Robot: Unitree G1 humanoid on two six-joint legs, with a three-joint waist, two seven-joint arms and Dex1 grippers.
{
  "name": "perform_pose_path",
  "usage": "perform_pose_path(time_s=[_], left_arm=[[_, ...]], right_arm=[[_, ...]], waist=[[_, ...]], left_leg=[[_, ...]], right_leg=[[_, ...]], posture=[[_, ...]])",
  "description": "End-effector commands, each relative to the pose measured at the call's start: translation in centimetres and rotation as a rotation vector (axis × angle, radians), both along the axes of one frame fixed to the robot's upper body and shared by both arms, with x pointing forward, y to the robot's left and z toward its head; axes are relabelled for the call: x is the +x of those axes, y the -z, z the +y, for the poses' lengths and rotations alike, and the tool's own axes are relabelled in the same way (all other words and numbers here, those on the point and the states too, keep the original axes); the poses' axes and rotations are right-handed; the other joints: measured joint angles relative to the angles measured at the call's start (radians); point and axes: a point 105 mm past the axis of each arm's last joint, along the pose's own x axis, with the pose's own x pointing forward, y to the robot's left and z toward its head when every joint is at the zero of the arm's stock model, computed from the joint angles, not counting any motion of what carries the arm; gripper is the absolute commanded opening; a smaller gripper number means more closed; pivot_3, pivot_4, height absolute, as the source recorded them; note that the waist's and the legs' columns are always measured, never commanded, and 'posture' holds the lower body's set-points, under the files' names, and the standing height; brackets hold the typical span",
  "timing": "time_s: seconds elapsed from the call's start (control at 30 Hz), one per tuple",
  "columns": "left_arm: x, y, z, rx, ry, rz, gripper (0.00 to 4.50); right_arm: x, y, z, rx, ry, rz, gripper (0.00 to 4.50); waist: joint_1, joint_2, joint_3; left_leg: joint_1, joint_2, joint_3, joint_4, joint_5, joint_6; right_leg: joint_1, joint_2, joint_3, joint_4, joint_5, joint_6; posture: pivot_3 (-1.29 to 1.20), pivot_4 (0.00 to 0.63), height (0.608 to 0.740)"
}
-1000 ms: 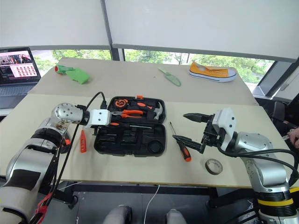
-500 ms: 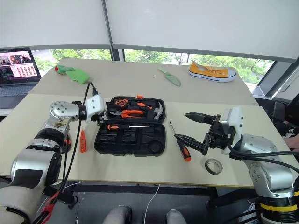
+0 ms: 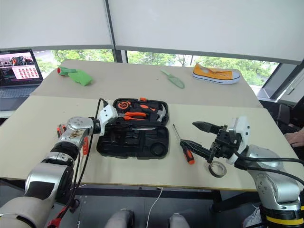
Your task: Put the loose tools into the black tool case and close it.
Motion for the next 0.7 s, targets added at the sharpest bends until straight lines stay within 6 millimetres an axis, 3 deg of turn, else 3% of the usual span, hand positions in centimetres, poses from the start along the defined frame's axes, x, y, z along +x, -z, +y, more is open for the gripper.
perform_pose_path(time_s=[0.03, 0.27, 0.33, 0.47, 0.5, 0.57, 0.6, 0.7], left_arm=[[-0.7, 1.7, -1.1, 0.079, 0.06, 0.028, 0.05], [-1.6, 3.6, -1.2, 0.213, 0.122, 0.024, 0.05], [-1.4, 3.3, -1.3, 0.18, 0.105, 0.006, 0.05], [-0.6, -1.4, -0.7, -0.112, 0.048, -0.111, 0.05], [-0.8, -2.4, -0.4, -0.161, 0.059, -0.141, 0.56], [-1.8, -4.9, 0.9, -0.268, 0.111, -0.238, 0.93], [-2.3, -5.6, 1.3, -0.301, 0.134, -0.267, 1.42], [-4.2, -5.3, 3.2, -0.278, 0.206, -0.202, 2.4]], right_arm=[[-0.4, -1.0, 0.1, -0.003, 0.016, -0.04, 4.5], [0.2, -0.3, 0.1, -0.015, 0.081, -0.025, 4.5], [0.3, -0.2, 0.0, -0.013, 0.102, -0.031, 4.5], [0.0, -0.6, -0.8, 0.007, 0.152, -0.046, 4.5], [-0.2, -0.7, -1.1, 0.015, 0.166, -0.047, 4.5], [-1.0, -0.2, -2.3, 0.01, 0.207, -0.001, 4.5], [-1.2, 0.0, -2.7, 0.0, 0.226, 0.007, 4.5], [-2.2, 1.2, -4.4, -0.046, 0.303, 0.055, 4.5]], waist=[[0.0, 0.0, 0.0], [0.004, 0.003, -0.002], [0.005, 0.005, -0.003], [0.006, 0.005, -0.004], [0.005, 0.005, -0.003], [0.003, 0.005, -0.003], [0.002, 0.005, -0.003], [-0.003, 0.005, -0.003]], left_leg=[[0.0, 0.0, 0.0, 0.0, 0.0, 0.0], [0.0, 0.0, 0.0, 0.0, 0.0, 0.0], [0.0, 0.0, 0.0, 0.0, 0.0, 0.0], [0.0, 0.0, 0.0, 0.0, 0.0, 0.0], [0.0, 0.0, 0.0, 0.0, 0.0, 0.0], [-0.002, 0.0, 0.0, 0.0, 0.0, 0.0], [-0.003, 0.0, 0.0, -0.001, 0.0, 0.0], [-0.002, 0.0, 0.0, -0.001, 0.0, 0.0]], right_leg=[[0.0, 0.0, 0.0, 0.0, 0.0, 0.0], [0.0, 0.0, 0.0, 0.0, 0.0, 0.0], [0.001, 0.0, 0.0, -0.001, 0.0, 0.0], [0.0, 0.0, 0.0, -0.001, 0.0, 0.0], [0.0, 0.0, 0.0, -0.001, 0.0, 0.0], [-0.001, 0.0, 0.0, -0.001, 0.0, 0.0], [-0.002, 0.0, 0.0, -0.001, 0.0, 0.0], [-0.002, 0.0, 0.0, -0.001, 0.0, 0.0]], posture=[[0.0, 0.15, 0.74], [0.0, 0.15, 0.74], [0.0, 0.15, 0.74], [0.0, 0.15, 0.74], [0.0, 0.15, 0.74], [0.0, 0.15, 0.74], [0.0, 0.15, 0.74], [0.0, 0.15, 0.74]])
